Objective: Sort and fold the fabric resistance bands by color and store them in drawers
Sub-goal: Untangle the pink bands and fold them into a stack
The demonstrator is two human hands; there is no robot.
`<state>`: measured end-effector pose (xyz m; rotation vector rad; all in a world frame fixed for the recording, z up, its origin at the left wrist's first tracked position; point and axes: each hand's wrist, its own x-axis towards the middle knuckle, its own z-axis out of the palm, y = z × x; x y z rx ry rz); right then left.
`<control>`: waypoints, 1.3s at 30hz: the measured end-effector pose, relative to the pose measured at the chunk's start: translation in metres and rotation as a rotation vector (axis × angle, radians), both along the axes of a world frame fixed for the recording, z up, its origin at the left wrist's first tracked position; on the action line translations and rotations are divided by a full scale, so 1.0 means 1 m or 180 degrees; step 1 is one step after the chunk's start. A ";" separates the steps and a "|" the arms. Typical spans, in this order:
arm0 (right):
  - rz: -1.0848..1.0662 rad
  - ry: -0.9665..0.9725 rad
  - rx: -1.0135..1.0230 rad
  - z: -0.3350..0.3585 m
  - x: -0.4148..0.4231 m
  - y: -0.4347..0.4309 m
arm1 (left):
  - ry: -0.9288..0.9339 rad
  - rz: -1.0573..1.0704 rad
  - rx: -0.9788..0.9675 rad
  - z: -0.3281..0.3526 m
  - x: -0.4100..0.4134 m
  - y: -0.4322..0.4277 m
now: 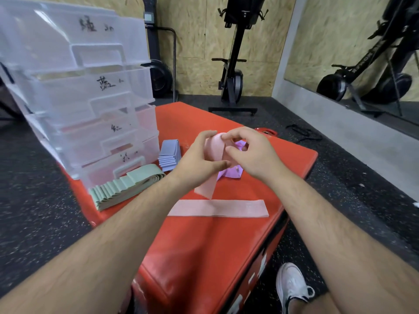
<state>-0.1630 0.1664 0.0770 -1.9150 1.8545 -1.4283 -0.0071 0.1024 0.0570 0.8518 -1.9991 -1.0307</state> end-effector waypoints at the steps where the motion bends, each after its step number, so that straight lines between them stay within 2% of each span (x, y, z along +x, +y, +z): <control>1: -0.0016 0.0025 0.0016 -0.001 0.003 -0.001 | 0.0028 -0.0030 0.0109 0.001 0.003 0.002; 4: -0.0033 -0.0087 0.0117 -0.003 0.009 -0.004 | 0.0106 0.0077 0.0218 0.004 0.010 0.002; 14: 0.0026 -0.0265 0.0798 -0.003 -0.002 0.000 | -0.0503 0.0217 0.0448 0.010 0.047 -0.019; 17: 0.0082 -0.0340 0.0987 -0.003 -0.014 0.008 | -0.0760 0.0090 0.0622 0.009 0.066 -0.025; 21: 0.0109 -0.0093 0.1295 -0.005 -0.028 0.015 | -0.1140 -0.0226 0.0946 -0.001 0.087 -0.031; 27: 0.0110 0.0061 0.1858 -0.016 -0.041 0.022 | -0.1583 -0.0224 0.0686 -0.022 0.108 -0.041; 33: 0.0017 0.0310 0.2405 -0.037 -0.047 0.021 | -0.1984 -0.0030 -0.0039 -0.047 0.108 -0.048; 39: -0.0024 0.0619 0.2748 -0.054 -0.045 0.016 | -0.2332 0.0010 -0.0176 -0.058 0.096 -0.047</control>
